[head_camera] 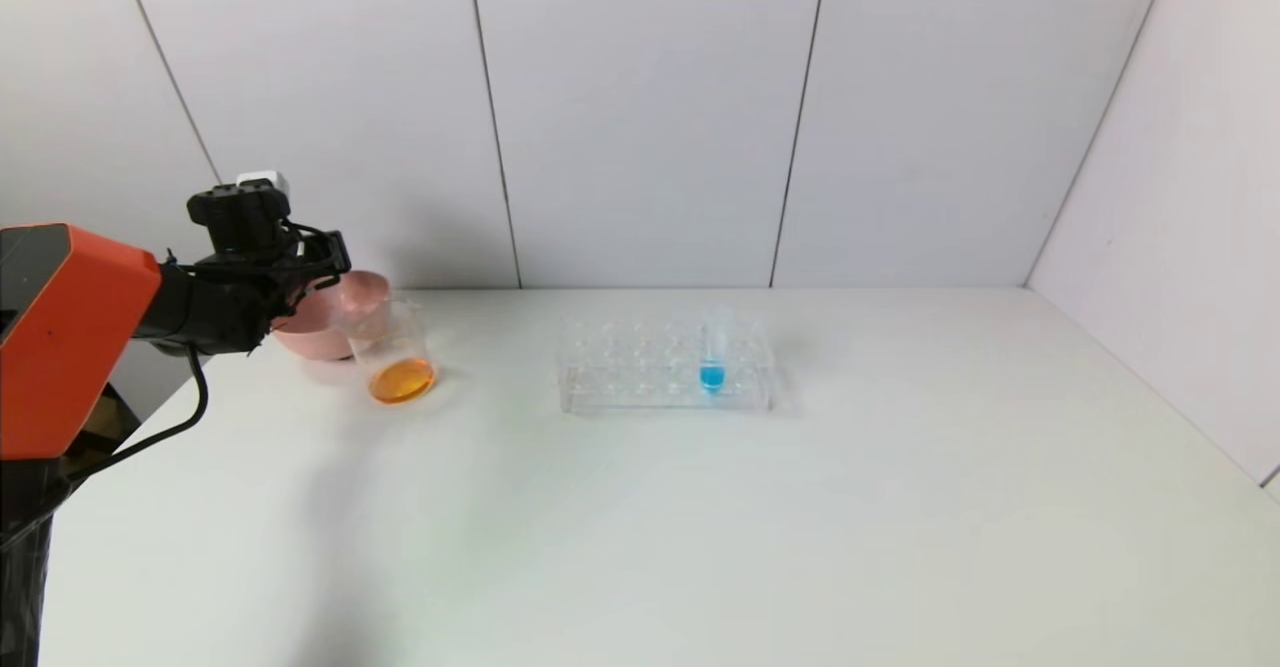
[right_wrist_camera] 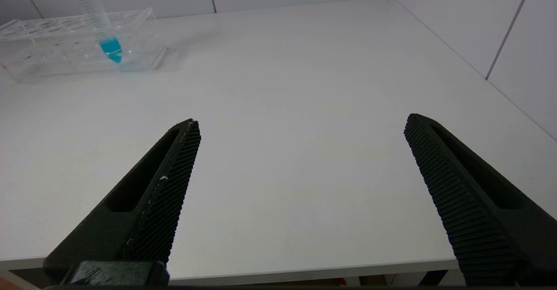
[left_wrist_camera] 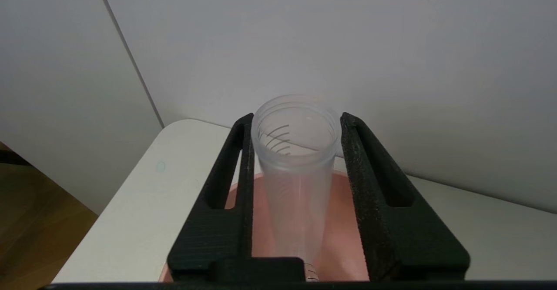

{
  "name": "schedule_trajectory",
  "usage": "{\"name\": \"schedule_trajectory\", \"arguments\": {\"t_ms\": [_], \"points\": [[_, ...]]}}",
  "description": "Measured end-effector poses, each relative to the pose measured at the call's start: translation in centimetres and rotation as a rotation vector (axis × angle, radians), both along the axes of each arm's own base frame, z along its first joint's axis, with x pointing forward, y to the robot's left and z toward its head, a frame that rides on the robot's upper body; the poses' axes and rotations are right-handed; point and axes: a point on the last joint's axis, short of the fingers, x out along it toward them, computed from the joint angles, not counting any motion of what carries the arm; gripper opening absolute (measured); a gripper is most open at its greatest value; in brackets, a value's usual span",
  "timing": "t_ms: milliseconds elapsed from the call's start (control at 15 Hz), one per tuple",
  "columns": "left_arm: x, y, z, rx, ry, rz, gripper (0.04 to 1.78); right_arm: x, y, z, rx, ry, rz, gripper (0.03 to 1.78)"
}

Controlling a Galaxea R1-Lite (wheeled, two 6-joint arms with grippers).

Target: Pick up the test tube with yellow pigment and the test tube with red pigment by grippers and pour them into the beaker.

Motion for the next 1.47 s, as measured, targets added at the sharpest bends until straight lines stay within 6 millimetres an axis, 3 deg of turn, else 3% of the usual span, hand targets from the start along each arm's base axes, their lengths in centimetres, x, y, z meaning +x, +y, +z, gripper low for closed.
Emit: {"name": "schedule_trajectory", "arguments": {"t_ms": [333,533,800,1000,1267,1467], "points": [[-0.8,-0.1,0.6,0.016,0.009,-0.002,1.53,0.0,0.0,0.0,0.0,0.0,0.0,1.71],[-2.6,-0.9,1.7,0.016,0.022,-0.014,1.75,0.0,0.0,0.0,0.0,0.0,0.0,1.71],[-6.9,-2.9,4.4,0.017,0.029,-0.058,1.78,0.0,0.0,0.0,0.0,0.0,0.0,1.71],[-11.2,-4.9,5.6,0.023,0.023,-0.16,1.78,0.0,0.0,0.0,0.0,0.0,0.0,1.71],[-18.2,-9.4,7.2,0.066,-0.067,-0.327,1.78,0.0,0.0,0.0,0.0,0.0,0.0,1.71],[-24.4,-10.8,9.1,0.112,-0.127,-0.401,1.78,0.0,0.0,0.0,0.0,0.0,0.0,1.71]]}}
